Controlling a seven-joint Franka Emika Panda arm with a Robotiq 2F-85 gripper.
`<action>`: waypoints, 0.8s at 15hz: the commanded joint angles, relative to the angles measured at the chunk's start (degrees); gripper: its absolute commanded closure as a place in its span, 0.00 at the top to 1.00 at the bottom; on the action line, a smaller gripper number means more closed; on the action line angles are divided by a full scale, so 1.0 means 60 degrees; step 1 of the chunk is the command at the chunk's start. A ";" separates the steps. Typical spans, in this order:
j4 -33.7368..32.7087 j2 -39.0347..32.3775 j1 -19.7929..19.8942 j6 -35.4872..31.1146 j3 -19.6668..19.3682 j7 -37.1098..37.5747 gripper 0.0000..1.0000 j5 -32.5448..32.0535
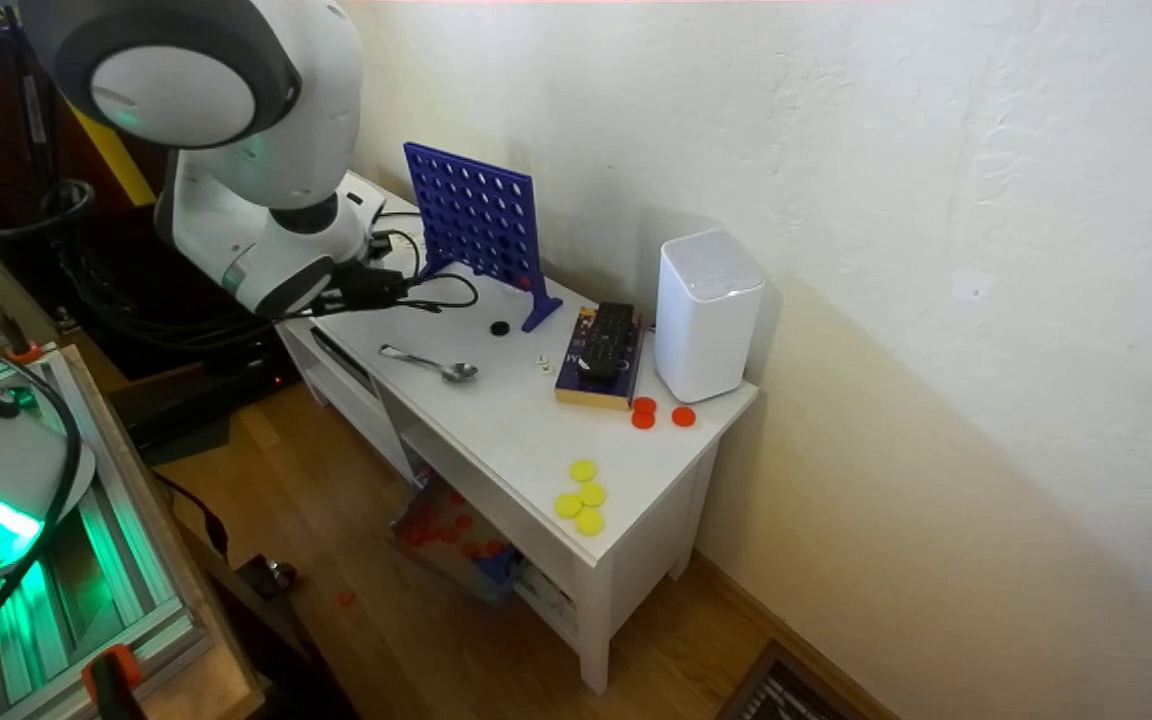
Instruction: Move the white mug to the left
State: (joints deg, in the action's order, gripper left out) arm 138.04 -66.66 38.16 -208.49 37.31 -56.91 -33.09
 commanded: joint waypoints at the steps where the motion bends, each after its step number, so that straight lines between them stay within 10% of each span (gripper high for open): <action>1: 0.0092 0.0813 -0.0736 -0.0478 -0.0533 0.1383 0.62 -0.0906; 6: 0.0808 0.2555 -0.1820 -0.0922 -0.1620 0.3122 0.98 -0.1614; 12: 0.3352 0.5363 -0.1726 0.0158 -0.1153 0.1327 1.00 0.2112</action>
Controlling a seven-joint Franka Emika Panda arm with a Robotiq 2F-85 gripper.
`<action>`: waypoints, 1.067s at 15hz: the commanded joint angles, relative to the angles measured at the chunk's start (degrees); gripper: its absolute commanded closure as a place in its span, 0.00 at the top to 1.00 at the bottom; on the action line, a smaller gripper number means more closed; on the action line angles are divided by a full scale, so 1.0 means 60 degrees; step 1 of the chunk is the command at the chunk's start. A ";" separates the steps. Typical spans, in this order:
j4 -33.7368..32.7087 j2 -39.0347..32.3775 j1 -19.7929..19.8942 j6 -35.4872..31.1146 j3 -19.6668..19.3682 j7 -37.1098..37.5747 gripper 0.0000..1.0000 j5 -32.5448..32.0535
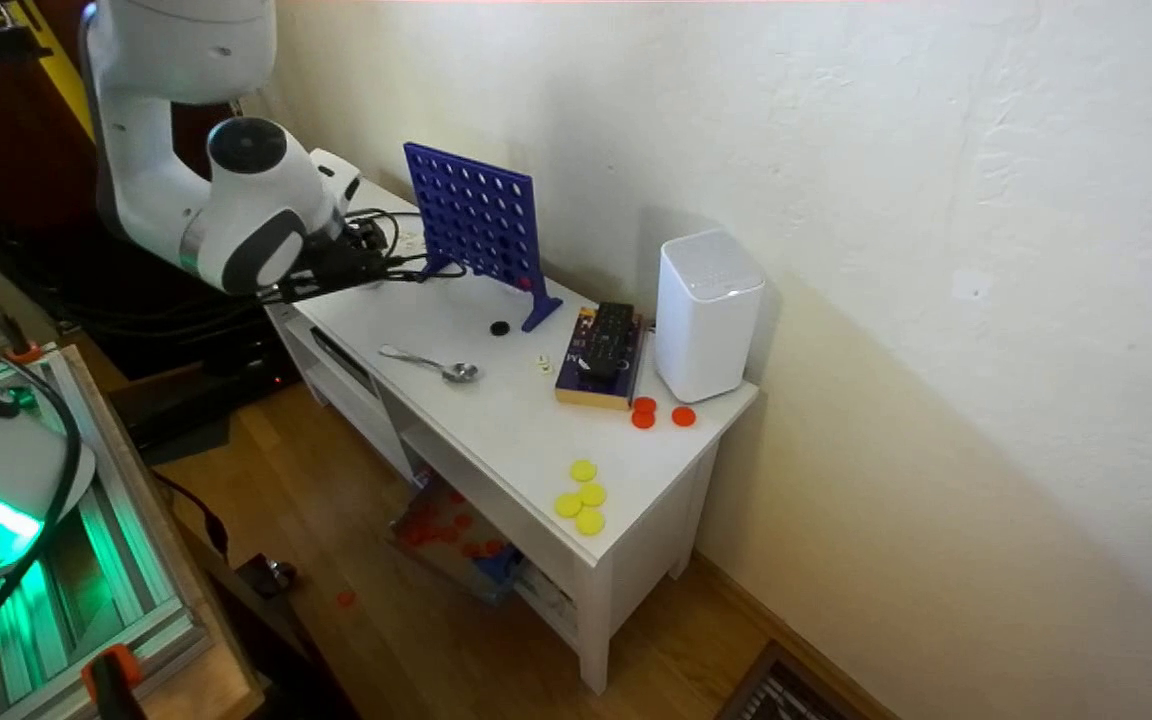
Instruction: Move the white mug to the left
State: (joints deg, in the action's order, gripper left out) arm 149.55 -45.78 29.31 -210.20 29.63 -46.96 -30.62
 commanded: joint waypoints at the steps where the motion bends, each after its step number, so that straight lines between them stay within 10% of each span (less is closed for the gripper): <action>1: 0.1800 0.2346 -0.0172 0.0785 0.0337 -0.0264 1.00 0.2201; 8: 0.1268 0.5376 -0.0689 0.5463 0.1029 0.2866 1.00 0.3007; 10: 0.1892 0.6326 0.0366 0.5830 0.2449 0.3524 1.00 0.3585; 11: 0.1355 0.5194 -0.0235 0.5268 0.1534 0.2868 1.00 0.3068; 16: 0.1598 0.6000 0.0255 0.5755 0.2267 0.3438 1.00 0.3309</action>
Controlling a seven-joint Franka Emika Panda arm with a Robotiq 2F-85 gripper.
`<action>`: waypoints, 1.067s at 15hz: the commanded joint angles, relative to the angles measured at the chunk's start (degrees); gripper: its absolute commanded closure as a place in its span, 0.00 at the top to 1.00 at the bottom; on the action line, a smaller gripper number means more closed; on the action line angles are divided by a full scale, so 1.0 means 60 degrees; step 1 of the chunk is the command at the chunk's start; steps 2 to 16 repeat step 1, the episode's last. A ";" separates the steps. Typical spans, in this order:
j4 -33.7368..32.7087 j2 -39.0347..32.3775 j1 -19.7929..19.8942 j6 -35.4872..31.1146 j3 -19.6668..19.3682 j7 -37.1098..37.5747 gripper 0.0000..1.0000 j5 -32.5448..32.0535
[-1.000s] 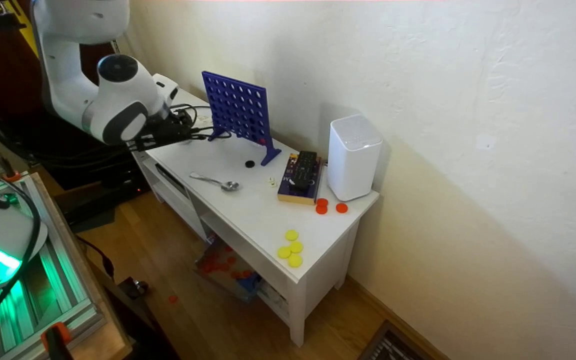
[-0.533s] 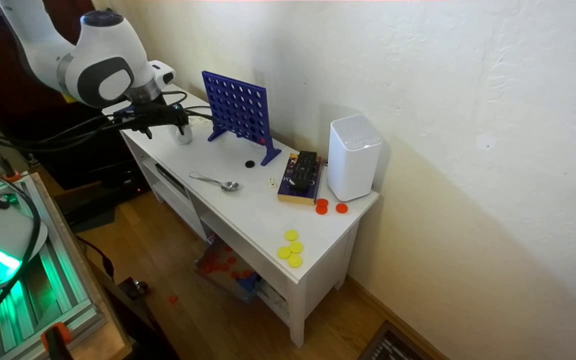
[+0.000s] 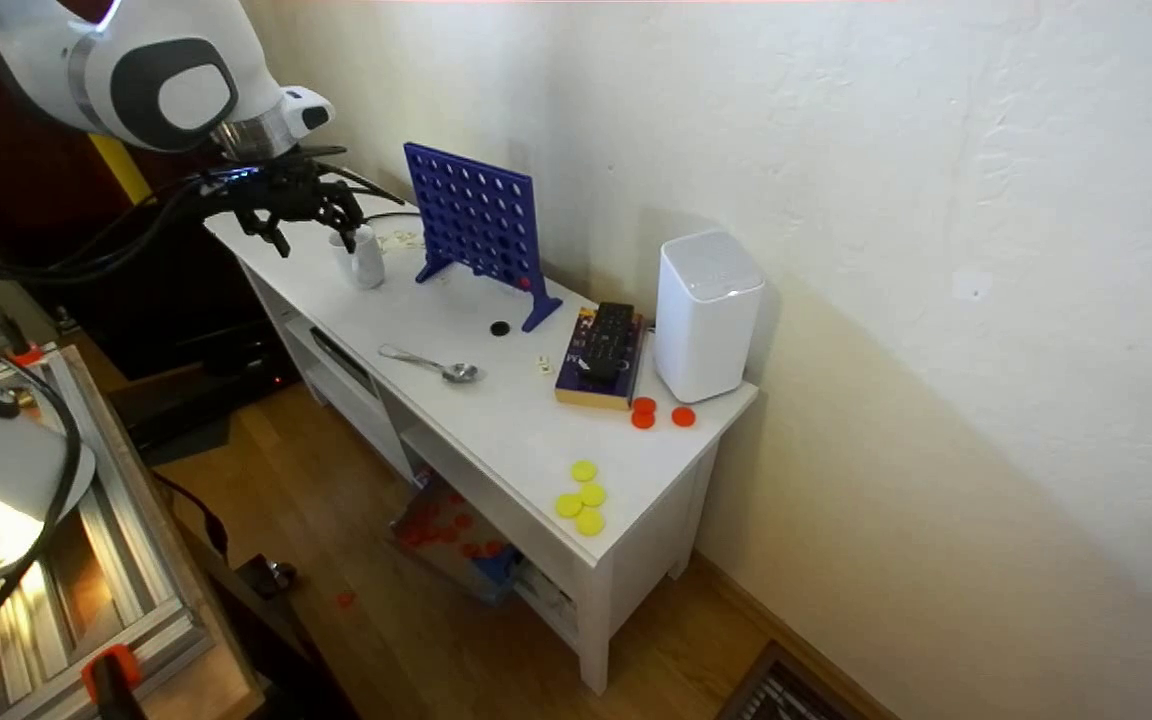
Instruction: Move the white mug to the left
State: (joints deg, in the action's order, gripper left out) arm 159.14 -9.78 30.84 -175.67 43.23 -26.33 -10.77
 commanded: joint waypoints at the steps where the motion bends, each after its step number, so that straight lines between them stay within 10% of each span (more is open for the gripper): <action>1: 0.0000 0.0000 0.0015 0.0003 0.0000 0.0000 1.00 0.0003; 16: 0.0000 0.0000 0.0015 0.0003 0.0000 0.0000 1.00 0.0003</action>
